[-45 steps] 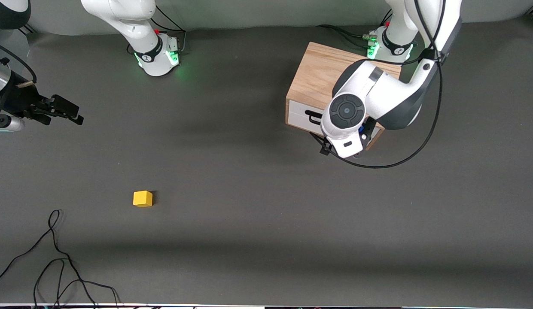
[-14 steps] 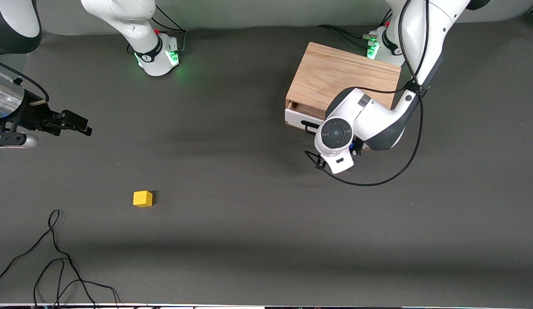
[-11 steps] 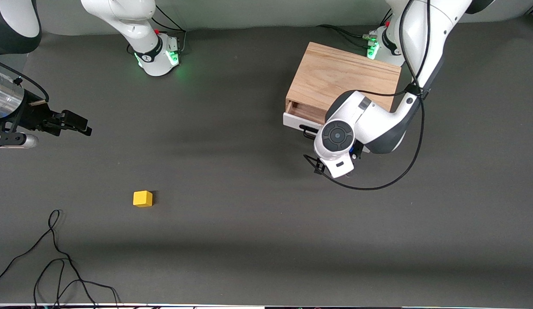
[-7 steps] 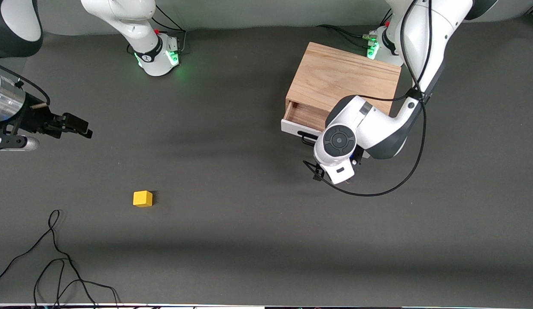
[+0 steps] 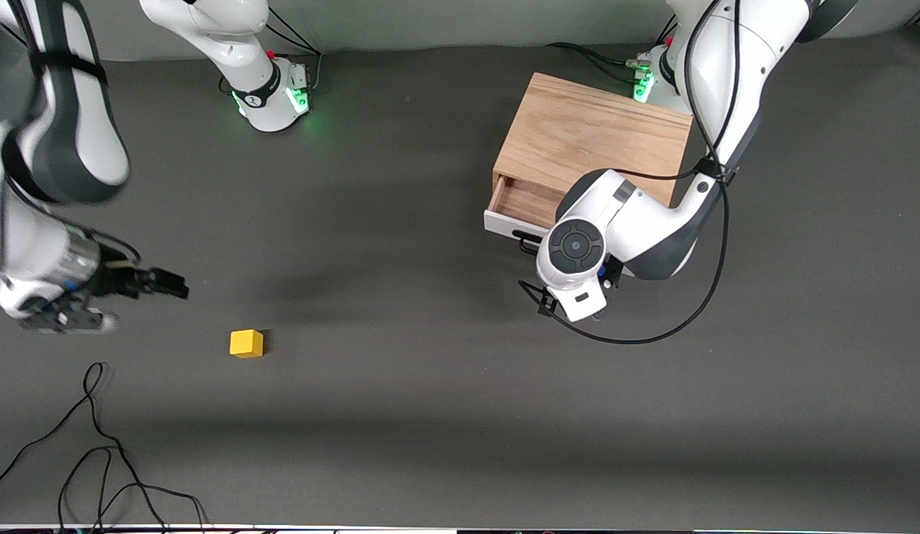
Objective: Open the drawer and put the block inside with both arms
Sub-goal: 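Reach the right gripper to the yellow cube while the left gripper holds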
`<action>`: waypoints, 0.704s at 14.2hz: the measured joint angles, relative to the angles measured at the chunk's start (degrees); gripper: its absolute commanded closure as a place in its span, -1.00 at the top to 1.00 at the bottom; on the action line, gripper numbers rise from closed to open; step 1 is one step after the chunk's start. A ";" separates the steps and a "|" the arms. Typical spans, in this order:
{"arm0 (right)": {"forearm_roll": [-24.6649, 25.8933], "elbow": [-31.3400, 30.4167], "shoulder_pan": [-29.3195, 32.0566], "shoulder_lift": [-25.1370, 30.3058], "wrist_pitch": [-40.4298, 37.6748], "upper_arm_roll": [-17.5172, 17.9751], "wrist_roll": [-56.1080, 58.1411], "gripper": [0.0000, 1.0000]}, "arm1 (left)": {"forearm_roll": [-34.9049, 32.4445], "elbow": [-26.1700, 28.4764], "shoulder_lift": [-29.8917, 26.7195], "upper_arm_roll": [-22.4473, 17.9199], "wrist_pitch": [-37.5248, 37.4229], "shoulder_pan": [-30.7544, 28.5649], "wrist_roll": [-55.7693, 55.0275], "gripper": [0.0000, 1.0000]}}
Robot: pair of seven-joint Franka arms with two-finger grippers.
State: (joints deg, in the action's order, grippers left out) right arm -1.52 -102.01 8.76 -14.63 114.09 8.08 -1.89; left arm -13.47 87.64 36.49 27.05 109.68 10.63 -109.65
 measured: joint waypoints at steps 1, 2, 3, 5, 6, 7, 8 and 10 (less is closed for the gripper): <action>0.14 0.01 -0.18 -2.42 2.07 0.00 0.06 1.00 | -0.22 -0.55 0.41 0.04 -0.21 0.05 -0.11 0.99; 0.24 0.01 -0.46 -4.61 3.89 0.01 0.07 1.00 | -0.39 -0.84 0.60 0.08 -0.13 0.06 -0.20 0.99; 0.43 0.03 -0.77 -6.57 5.51 0.01 0.08 1.00 | -0.63 -1.18 0.75 0.09 0.38 0.08 -0.30 0.99; 1.78 0.03 -1.26 -9.94 8.78 0.01 0.08 1.00 | -1.14 -1.82 1.21 0.08 2.03 0.09 -0.46 0.99; 2.25 0.06 -1.37 -11.26 10.07 0.01 0.08 1.00 | -1.23 -1.99 1.36 0.04 2.71 0.09 -0.46 0.99; 2.47 0.07 -1.39 -12.34 11.08 0.01 0.08 1.00 | -1.30 -2.00 1.39 -0.03 3.31 0.09 -0.49 0.99; 2.57 0.05 -1.40 -13.34 12.10 0.01 0.09 1.00 | -1.35 -2.01 1.40 -0.14 3.79 0.09 -0.50 0.99; 2.63 -0.22 -1.42 -15.33 14.76 0.00 0.09 1.00 | -1.75 -2.01 1.44 -0.21 4.78 0.11 -0.50 0.99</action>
State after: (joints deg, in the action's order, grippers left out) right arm 1.10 -102.23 7.34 -29.96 128.84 8.09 -1.80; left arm -15.22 85.63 37.93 26.84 114.46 10.73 -110.15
